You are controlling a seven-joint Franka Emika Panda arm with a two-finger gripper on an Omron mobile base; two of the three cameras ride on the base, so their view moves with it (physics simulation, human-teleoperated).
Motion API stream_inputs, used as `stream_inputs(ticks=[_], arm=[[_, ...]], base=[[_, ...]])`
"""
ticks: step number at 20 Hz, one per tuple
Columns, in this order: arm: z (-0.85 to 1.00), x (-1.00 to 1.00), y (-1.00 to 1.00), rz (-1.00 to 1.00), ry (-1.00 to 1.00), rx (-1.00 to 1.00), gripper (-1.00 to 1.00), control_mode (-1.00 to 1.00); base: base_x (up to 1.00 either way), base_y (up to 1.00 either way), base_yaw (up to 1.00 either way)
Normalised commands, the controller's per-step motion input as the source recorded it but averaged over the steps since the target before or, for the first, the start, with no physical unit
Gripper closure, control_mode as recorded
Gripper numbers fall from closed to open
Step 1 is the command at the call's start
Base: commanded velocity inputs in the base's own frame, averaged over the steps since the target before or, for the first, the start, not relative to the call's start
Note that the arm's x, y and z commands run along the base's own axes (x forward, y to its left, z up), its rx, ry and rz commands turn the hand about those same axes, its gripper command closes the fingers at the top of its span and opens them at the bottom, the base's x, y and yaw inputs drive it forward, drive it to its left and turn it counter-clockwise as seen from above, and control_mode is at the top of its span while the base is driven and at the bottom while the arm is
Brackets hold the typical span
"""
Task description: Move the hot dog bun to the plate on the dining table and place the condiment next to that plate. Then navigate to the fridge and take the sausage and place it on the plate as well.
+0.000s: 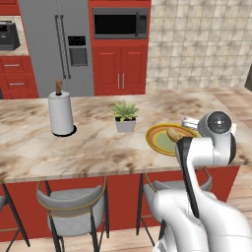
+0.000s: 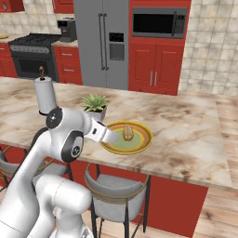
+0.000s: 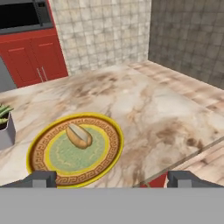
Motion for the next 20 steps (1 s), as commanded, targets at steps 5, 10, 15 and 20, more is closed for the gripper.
stream_inputs(ticks=[5,10,15,20], arm=[[0.11,-0.37,0.01,0.00,-0.06,0.00,-1.00,-1.00],[0.00,-0.10,0.01,0.00,0.00,0.00,-1.00,1.00],[0.00,0.00,0.00,0.00,0.00,0.00,-1.00,1.00],[0.00,0.00,0.00,0.00,0.00,0.00,-1.00,1.00]], base=[[0.00,0.00,0.00],[-0.16,0.05,0.00],[-0.36,0.40,0.00],[-0.13,0.74,0.01]])
